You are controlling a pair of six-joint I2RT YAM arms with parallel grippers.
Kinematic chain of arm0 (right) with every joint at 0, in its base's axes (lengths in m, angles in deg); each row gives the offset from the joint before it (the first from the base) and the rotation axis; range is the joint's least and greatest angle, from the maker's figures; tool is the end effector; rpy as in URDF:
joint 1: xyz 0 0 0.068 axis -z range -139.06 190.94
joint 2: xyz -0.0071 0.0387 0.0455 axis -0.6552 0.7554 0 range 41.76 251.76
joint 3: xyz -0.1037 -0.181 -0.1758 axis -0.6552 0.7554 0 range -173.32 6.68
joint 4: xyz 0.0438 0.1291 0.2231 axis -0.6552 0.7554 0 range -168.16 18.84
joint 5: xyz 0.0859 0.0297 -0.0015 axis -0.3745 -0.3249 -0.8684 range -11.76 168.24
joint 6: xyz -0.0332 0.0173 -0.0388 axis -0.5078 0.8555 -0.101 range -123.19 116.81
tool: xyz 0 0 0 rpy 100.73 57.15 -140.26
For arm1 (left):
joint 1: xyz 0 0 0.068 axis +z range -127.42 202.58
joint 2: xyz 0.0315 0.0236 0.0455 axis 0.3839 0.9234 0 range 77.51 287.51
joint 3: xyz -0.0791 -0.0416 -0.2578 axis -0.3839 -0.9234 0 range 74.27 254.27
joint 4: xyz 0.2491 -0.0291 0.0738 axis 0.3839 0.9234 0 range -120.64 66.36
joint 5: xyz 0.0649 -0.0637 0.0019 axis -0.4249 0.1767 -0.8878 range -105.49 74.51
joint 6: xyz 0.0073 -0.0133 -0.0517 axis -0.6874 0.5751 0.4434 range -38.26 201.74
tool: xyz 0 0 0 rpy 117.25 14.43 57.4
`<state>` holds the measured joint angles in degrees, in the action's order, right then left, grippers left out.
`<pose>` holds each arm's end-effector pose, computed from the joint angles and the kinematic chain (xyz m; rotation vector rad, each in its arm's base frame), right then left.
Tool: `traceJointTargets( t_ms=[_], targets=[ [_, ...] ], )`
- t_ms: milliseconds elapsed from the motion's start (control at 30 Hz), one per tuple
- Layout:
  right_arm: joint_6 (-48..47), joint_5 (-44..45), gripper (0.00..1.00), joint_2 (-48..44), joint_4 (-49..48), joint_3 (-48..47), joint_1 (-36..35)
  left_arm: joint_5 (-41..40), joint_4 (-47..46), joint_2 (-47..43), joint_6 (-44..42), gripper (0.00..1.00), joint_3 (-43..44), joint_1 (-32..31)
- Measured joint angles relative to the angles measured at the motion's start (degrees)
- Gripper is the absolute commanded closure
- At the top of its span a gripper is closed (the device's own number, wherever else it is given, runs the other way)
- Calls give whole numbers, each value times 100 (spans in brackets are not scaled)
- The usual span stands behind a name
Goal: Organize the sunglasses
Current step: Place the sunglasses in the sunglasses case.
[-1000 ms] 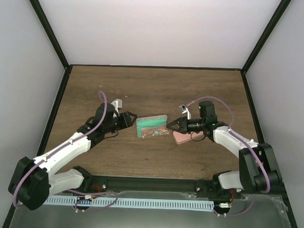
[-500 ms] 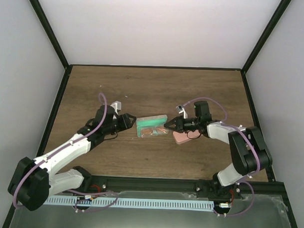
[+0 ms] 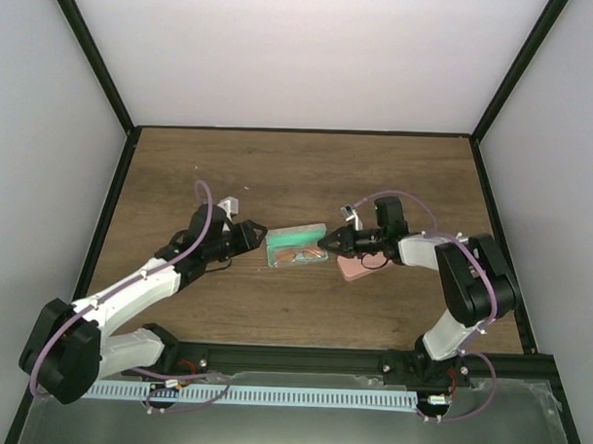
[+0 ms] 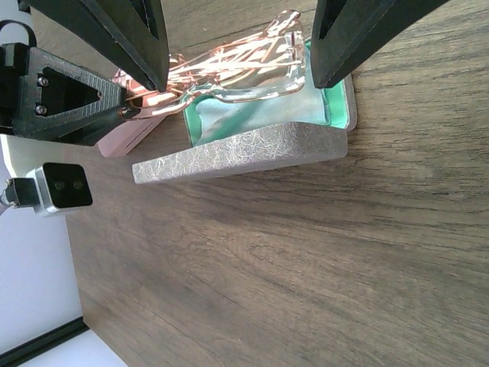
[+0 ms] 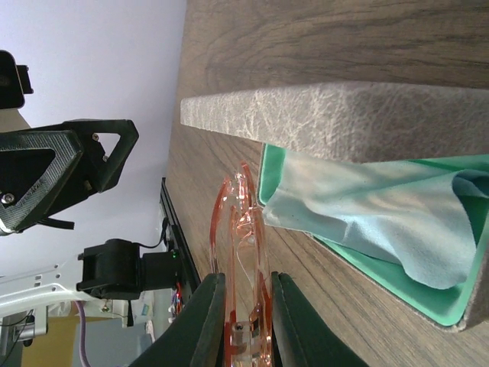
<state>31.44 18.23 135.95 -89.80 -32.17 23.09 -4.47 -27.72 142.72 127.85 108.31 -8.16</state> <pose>0.2707 0.1196 0.1459 -0.2312 2.4104 1.6622 0.2030 -0.1287 0.2168 -0.1925 2.3141 -0.9402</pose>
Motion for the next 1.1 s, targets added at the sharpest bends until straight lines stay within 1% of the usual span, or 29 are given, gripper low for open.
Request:
traceJointTargets(
  t_ms=[467, 633, 900, 1100],
  targets=[
    [144, 9, 98, 308, -297, -87, 0, 20, -37, 179, 2, 47, 0, 0],
    [140, 42, 98, 533, -284, -170, 0, 20, -37, 199, 2, 47, 0, 0],
    [184, 179, 98, 634, -284, -210, 0, 63, -76, 258, 7, 47, 0, 0],
    [192, 234, 94, 850, -203, -393, -9, 109, -79, 319, 7, 47, 0, 0]
  ],
)
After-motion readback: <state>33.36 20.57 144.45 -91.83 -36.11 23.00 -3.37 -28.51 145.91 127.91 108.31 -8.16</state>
